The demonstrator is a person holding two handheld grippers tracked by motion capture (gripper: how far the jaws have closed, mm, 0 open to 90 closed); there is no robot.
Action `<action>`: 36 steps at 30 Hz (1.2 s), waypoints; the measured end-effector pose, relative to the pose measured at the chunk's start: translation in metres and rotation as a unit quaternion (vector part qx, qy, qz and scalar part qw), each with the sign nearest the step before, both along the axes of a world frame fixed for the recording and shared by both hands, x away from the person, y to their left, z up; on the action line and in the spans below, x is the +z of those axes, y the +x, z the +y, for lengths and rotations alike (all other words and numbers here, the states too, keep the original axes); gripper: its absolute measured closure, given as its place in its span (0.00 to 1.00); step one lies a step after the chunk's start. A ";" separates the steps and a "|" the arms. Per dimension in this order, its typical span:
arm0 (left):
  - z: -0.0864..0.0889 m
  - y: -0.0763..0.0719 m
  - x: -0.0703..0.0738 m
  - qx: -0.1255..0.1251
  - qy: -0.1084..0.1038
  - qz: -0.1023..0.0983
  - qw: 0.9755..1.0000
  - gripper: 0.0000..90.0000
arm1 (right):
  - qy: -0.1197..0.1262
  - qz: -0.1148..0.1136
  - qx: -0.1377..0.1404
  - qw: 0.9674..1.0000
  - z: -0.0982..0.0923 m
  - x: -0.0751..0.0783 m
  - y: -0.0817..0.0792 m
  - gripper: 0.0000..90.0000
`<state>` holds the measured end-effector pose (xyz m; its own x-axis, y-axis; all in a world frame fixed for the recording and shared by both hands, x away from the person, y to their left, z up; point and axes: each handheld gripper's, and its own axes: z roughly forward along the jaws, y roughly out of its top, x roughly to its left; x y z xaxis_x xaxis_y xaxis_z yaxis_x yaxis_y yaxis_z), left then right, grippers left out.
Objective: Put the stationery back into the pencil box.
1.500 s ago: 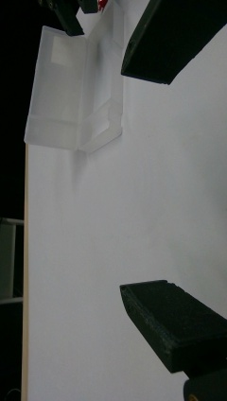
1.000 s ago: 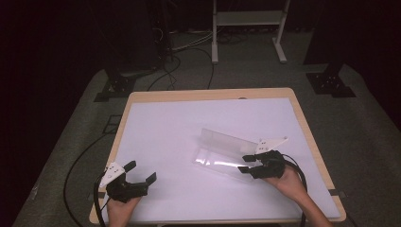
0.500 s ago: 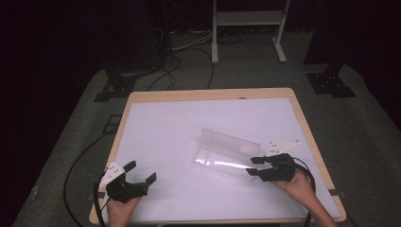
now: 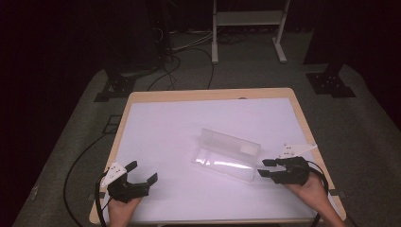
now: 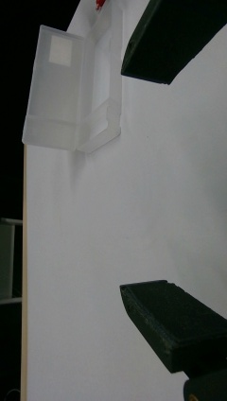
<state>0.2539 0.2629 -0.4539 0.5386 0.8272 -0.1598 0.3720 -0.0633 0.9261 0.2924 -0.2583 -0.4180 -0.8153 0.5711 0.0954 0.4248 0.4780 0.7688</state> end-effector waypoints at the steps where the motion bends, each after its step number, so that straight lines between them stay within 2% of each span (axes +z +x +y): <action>1: 0.000 0.000 0.000 0.000 0.001 0.000 1.000 0.00 | 0.001 0.001 -0.005 1.000 -0.003 0.000 -0.001 0.60; 15: 0.000 0.000 0.000 0.001 0.002 0.000 1.000 0.00 | 0.007 0.007 -0.052 0.999 -0.040 -0.014 -0.016 0.66; 21: 0.000 0.000 0.000 0.000 0.002 0.001 1.000 0.00 | 0.012 0.015 -0.069 0.997 -0.051 -0.024 -0.022 0.67; 28: -0.001 0.000 0.000 0.000 0.002 0.001 1.000 0.00 | 0.020 0.017 -0.086 0.996 -0.065 -0.028 -0.032 0.69; 36: -0.001 -0.001 0.000 0.002 0.001 -0.002 1.000 0.00 | 0.016 0.028 -0.104 0.994 -0.078 -0.040 -0.039 0.70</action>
<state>0.2526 0.2618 -0.4535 0.5356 0.8301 -0.1554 0.3685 -0.0642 0.9274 0.2533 -0.3359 -0.4576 -0.6728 0.7225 0.1592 0.5549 0.3505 0.7545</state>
